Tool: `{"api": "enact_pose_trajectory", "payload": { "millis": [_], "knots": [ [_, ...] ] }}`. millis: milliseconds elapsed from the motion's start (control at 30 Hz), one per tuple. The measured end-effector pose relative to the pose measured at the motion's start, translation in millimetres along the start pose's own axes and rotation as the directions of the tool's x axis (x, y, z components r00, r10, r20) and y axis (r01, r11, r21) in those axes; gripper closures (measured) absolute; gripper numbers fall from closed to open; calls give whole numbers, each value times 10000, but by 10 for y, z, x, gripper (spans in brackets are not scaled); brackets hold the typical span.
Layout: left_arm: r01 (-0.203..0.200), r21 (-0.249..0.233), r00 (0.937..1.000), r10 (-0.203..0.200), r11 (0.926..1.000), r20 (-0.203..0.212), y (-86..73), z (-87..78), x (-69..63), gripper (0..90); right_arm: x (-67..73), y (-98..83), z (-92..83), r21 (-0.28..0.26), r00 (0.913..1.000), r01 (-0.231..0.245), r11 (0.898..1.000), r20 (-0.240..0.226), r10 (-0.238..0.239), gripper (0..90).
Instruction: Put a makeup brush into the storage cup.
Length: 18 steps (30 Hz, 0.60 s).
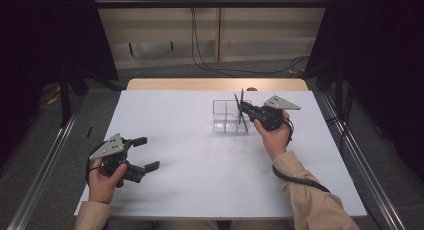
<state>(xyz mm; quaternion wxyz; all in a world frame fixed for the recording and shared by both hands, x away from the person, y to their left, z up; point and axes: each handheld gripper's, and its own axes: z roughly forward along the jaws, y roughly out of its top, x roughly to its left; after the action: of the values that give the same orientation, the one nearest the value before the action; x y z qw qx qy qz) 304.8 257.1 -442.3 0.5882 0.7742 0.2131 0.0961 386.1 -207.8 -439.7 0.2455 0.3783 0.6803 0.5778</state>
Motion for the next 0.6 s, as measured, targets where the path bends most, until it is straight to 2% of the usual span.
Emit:
{"api": "enact_pose_trajectory", "payload": {
  "millis": [67, 100, 167, 233, 433, 600],
  "knots": [
    [7, -8, 10000, -7, 10000, -5, 0, 1, 1, 5, 1, 5, -2, -113, 9999, -134, 9998, -6, 134, 717],
    [3, -4, 10000, -3, 10000, -1, 2, 2, 0, 4, 5, 10, -7, -71, 9997, -190, 9998, 135, 191, 648],
    [3, 18, 10000, -3, 10000, 2, 5, 8, -3, 5, -1, 17, -14, -93, 9995, -291, 9995, 143, 292, 579],
    [6, 16, 10000, -6, 10000, 35, 5, 16, -4, 4, -8, 22, -27, -171, 9998, -173, 9997, 106, 174, 492],
    [-6, 28, 10000, 6, 10000, 15, 6, 18, -1, 4, -27, 44, -77, -117, 9999, 1, 9999, 103, 0, 332],
    [-30, 25, 10000, 30, 10000, 31, 16, 29, -2, 4, -37, 71, -128, -149, 10000, -16, 9999, 73, 17, 245]
  ]
}}
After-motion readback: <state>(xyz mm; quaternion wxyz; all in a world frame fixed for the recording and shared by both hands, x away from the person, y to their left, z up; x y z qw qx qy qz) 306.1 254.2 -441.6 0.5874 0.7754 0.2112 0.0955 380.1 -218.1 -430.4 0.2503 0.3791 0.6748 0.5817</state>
